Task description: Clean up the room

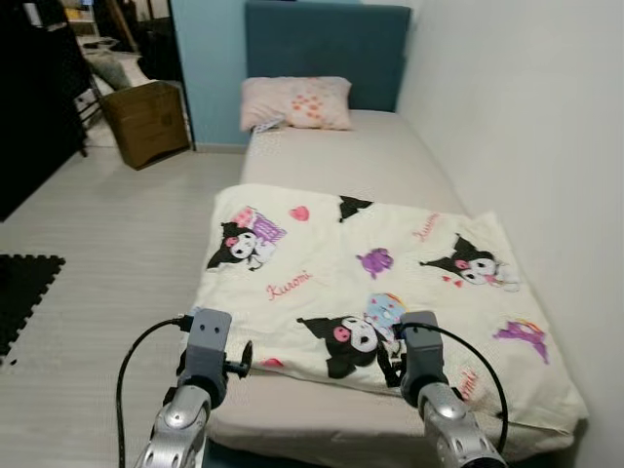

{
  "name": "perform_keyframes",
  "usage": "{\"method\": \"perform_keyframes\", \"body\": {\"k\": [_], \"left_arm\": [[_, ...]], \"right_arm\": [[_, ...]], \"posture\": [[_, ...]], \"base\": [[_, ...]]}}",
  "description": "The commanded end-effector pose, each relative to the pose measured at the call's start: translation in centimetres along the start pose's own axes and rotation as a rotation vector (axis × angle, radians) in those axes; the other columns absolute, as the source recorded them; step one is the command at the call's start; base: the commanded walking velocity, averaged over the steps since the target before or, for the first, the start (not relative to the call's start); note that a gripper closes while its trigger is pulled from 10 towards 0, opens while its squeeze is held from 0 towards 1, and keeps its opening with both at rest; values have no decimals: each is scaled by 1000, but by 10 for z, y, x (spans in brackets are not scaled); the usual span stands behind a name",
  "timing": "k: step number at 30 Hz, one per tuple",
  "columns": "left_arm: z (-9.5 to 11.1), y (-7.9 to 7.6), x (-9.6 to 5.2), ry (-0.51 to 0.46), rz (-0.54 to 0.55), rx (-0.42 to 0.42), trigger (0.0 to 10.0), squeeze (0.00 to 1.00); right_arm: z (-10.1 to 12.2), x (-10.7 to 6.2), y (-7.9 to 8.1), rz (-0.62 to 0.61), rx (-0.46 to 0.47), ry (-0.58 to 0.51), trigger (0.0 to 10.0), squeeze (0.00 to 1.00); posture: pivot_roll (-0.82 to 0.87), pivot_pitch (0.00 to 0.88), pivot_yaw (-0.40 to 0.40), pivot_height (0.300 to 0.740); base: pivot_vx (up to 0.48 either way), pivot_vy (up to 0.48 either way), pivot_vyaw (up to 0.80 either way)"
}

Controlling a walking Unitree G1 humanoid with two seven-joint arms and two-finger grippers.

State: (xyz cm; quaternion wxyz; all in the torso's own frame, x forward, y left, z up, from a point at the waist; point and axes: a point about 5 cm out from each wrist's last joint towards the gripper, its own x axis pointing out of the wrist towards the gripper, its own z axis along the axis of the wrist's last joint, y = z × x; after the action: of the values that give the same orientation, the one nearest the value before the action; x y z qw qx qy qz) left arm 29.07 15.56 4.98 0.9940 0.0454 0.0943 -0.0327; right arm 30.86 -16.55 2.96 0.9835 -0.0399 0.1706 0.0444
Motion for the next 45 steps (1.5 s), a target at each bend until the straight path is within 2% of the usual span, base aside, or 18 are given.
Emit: {"method": "perform_keyframes", "body": {"k": [1, 18, 21, 24, 45], "left_arm": [[-5, 1, -3, 10, -1, 17, 10000, 0], [-5, 1, -2, 9, 4, 22, 10000, 0], [-6, 1, -2, 15, 10, 25, 10000, 0], [-7, 1, -3, 11, 19, 24, 10000, 0], [-7, 5, -2, 15, 39, 37, 10000, 0]], "right_arm": [[-8, -3, -2, -8, 9, 20, 10000, 0], [-6, -3, 1, 19, 24, 3, 10000, 0], [-5, -3, 4, 45, -2, -5, 10000, 0], [-4, -3, 8, 72, -40, -14, 10000, 0], [-4, -4, 6, 67, -23, -18, 10000, 0]], "posture": [[-36, 79, -42, 740], [-34, 62, -37, 740], [-34, 60, -41, 740], [-33, 61, -44, 740], [-38, 73, -39, 740]], "base": [[0, 0, 0], [0, 0, 0], [0, 0, 0], [0, 0, 800], [0, 0, 800]]}}
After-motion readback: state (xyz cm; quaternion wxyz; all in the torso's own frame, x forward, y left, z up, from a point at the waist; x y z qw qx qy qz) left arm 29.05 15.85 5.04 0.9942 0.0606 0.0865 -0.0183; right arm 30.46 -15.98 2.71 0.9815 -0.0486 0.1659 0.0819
